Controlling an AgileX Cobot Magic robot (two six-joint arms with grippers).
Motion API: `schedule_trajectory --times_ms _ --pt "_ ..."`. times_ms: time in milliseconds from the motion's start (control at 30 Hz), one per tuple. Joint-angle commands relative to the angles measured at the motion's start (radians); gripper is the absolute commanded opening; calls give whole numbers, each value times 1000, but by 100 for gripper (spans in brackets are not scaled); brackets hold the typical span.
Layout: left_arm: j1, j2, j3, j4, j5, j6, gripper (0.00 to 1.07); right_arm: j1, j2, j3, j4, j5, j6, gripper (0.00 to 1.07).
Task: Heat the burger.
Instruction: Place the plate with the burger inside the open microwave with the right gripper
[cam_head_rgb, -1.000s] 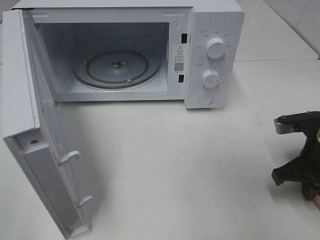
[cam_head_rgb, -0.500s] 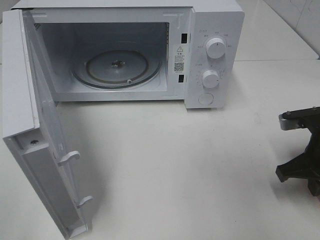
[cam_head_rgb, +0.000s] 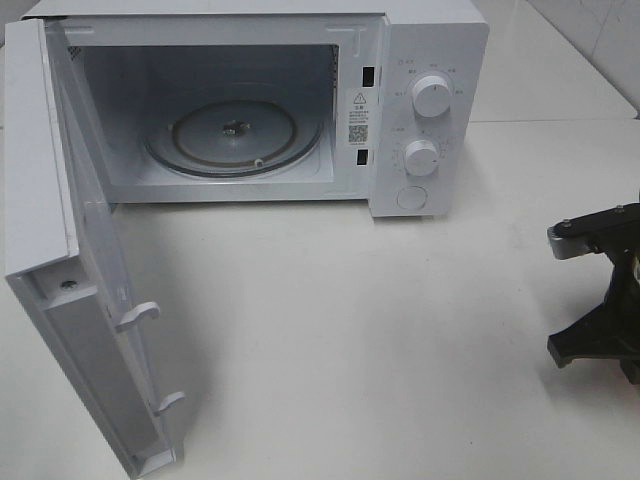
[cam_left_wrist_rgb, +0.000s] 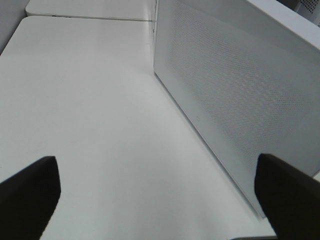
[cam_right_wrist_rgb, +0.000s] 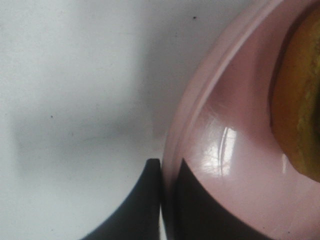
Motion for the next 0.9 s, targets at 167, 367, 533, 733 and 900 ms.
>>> schedule_trajectory --times_ms 167,367,533,733,900 --pt "3 -15 3 -3 -14 0 98 87 -8 3 -140 47 131 0" --pt "3 -15 3 -3 -14 0 98 166 -8 3 -149 107 149 0" --pt "3 -15 3 -3 -14 0 98 228 -8 3 -151 137 149 0" --pt "3 -15 3 -3 -14 0 98 300 -8 3 -151 156 148 0" --pt "3 -15 3 -3 -14 0 98 341 -30 3 -151 168 145 0"
